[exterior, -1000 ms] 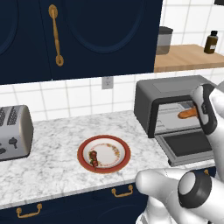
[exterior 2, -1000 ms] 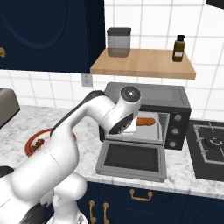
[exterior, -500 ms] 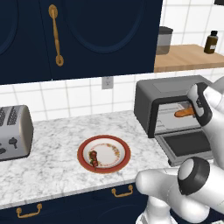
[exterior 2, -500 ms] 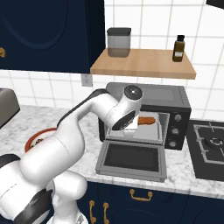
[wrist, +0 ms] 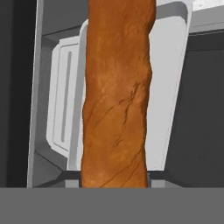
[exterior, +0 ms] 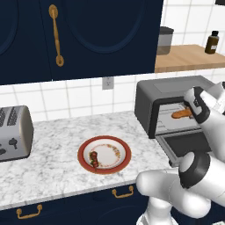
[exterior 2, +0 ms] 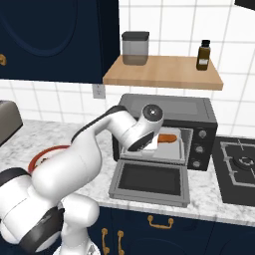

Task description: Pick up the kebab skewer and baguette bread, and place them inside the toaster oven. Close the toaster oven door and start by setting the timer.

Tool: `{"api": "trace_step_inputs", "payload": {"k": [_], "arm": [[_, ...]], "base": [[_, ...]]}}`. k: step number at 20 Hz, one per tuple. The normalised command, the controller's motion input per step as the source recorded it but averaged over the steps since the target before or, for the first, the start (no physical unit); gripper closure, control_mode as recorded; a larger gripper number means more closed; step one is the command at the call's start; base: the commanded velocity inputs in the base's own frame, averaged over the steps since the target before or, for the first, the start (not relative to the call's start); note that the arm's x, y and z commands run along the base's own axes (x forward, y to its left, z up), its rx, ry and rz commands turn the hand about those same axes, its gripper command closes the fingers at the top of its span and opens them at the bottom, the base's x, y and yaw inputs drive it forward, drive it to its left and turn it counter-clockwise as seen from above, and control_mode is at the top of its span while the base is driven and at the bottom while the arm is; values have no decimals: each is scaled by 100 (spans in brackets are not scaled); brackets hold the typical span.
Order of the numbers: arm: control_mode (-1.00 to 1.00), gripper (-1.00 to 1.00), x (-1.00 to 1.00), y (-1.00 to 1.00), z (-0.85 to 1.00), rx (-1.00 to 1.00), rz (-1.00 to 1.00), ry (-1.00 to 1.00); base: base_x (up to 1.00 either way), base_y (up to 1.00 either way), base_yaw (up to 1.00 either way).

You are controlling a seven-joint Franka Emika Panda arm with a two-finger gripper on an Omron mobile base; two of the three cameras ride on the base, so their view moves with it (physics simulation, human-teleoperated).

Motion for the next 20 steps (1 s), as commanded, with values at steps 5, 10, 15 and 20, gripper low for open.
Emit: {"api": "trace_step_inputs", "payload": {"k": [5, 10, 15, 20], "arm": [[-100, 100, 30, -11, -1, 3, 0, 0], [-100, 100, 24, -7, -17, 1, 0, 0], [-100, 100, 27, 0, -16, 0, 0, 0], [-100, 100, 32, -1, -10, 0, 0, 0]], "base": [[0, 0, 0], [0, 0, 0], [0, 0, 0], [0, 0, 0]]}}
